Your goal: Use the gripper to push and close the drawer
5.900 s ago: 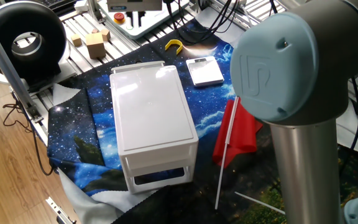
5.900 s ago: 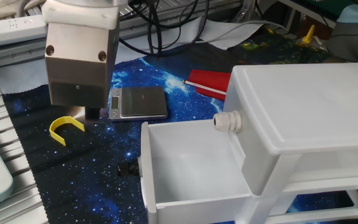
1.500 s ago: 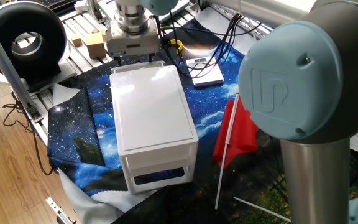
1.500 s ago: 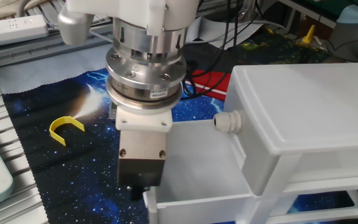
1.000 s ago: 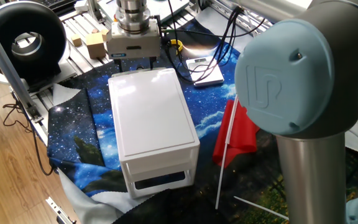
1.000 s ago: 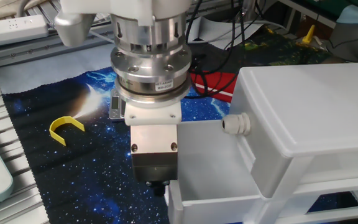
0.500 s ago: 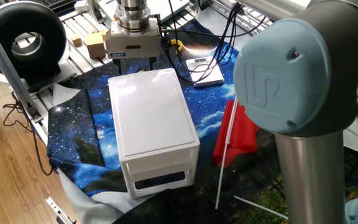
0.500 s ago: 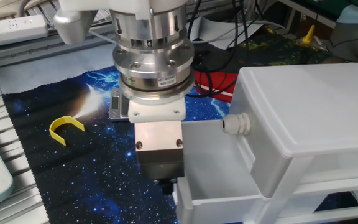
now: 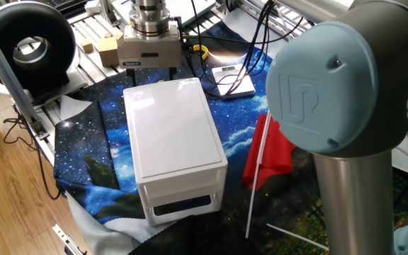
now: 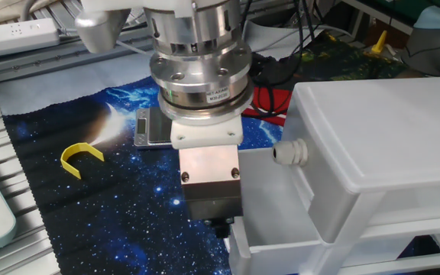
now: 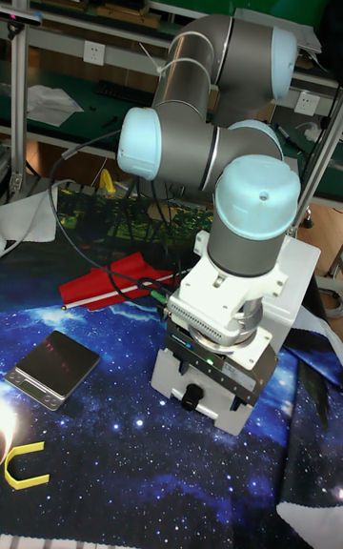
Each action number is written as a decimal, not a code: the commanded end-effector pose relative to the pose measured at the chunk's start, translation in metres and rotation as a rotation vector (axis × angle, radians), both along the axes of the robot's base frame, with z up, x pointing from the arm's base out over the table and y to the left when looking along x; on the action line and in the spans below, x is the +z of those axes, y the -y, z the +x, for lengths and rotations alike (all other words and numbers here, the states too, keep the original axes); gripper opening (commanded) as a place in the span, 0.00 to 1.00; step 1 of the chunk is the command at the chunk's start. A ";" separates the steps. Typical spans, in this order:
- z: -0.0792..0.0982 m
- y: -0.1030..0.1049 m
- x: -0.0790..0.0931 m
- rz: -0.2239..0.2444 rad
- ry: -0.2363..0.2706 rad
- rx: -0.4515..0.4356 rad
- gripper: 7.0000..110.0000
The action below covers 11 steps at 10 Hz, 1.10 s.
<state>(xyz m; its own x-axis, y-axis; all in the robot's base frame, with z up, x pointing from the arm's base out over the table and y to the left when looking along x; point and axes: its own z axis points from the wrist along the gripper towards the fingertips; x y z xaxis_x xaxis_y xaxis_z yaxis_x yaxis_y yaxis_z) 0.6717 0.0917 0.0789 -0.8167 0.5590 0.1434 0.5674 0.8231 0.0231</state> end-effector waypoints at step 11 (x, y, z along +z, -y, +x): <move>0.022 0.011 -0.020 -0.075 0.162 0.179 0.57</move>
<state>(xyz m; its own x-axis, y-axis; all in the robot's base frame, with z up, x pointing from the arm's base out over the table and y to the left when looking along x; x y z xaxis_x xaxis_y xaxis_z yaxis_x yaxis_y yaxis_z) 0.7031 0.0674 0.0653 -0.9209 0.3877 -0.0400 0.3870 0.9217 0.0261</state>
